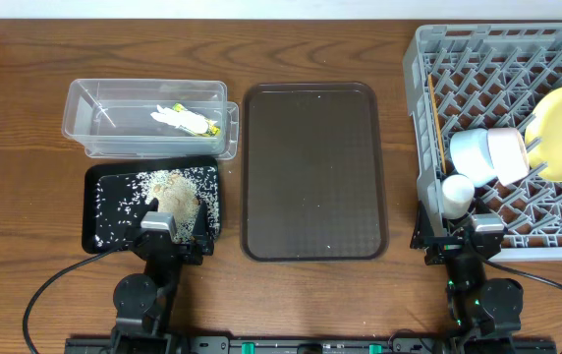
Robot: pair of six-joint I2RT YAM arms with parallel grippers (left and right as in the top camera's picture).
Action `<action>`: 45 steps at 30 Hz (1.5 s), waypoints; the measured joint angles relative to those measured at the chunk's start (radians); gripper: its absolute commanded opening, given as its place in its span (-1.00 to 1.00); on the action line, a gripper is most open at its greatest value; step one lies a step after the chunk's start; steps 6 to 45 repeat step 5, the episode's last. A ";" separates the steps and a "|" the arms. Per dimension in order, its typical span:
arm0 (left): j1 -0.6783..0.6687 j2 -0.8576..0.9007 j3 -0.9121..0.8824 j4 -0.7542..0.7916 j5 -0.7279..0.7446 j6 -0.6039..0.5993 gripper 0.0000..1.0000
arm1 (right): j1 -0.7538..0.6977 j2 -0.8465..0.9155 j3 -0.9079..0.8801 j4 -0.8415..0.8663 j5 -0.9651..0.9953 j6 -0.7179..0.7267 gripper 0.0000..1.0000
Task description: Sort waste into correct bins and load items into the dishwasher rack
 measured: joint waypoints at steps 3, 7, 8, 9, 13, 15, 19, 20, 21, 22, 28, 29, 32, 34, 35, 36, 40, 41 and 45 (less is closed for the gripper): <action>0.000 0.000 0.000 0.000 0.000 0.000 0.77 | 0.000 0.000 0.000 0.000 0.000 0.000 0.98; 0.000 0.000 0.000 0.000 0.000 0.000 0.77 | 0.000 0.000 0.000 0.000 0.000 0.000 0.98; 0.000 0.000 0.000 0.000 0.000 0.000 0.77 | 0.000 0.000 0.000 0.000 0.000 0.000 0.98; 0.000 0.000 0.000 0.000 0.000 0.000 0.77 | 0.000 0.000 0.000 0.000 0.000 0.000 0.98; 0.000 0.000 0.000 0.000 0.000 0.000 0.77 | 0.000 0.000 0.000 0.000 0.000 0.000 0.98; 0.000 0.000 0.000 0.000 0.000 0.000 0.77 | 0.000 0.000 0.000 0.000 0.000 0.000 0.98; 0.000 0.000 0.000 0.000 0.000 0.000 0.77 | 0.000 0.000 0.000 0.000 0.000 0.000 0.98; 0.000 0.000 0.000 0.000 0.000 0.000 0.77 | 0.000 0.000 0.000 0.000 0.000 0.000 0.98; 0.000 0.000 0.000 0.000 0.000 0.000 0.77 | 0.000 0.000 0.000 0.000 0.000 0.000 0.98; 0.000 0.000 0.000 0.000 0.000 0.000 0.77 | 0.000 0.000 0.000 0.000 0.000 0.000 0.98; 0.000 0.000 0.000 0.000 0.000 0.000 0.77 | 0.000 0.000 0.000 0.000 0.000 0.000 0.98; 0.000 0.000 0.000 0.000 0.000 0.000 0.77 | 0.000 0.000 0.000 0.000 0.000 0.000 0.98; 0.000 0.000 0.000 0.000 0.000 0.000 0.77 | 0.000 0.000 0.000 0.000 0.000 0.000 0.98; 0.000 0.000 0.000 0.000 0.000 0.000 0.77 | 0.000 0.000 0.000 0.000 0.000 0.000 0.98; 0.000 0.000 0.000 0.000 0.000 0.000 0.77 | 0.000 0.000 0.000 0.000 0.000 0.000 0.98; 0.000 0.000 0.000 0.000 0.000 0.000 0.77 | 0.000 0.000 0.000 0.000 0.000 0.000 0.98; 0.000 0.000 0.000 0.000 0.000 0.000 0.77 | 0.000 0.000 0.000 0.000 0.000 0.000 0.98; 0.000 0.000 0.000 0.000 0.000 0.000 0.77 | 0.000 0.000 0.000 0.000 0.000 0.000 0.98; 0.000 0.000 0.000 0.000 0.000 0.000 0.77 | 0.000 0.000 0.000 0.000 0.000 0.000 0.98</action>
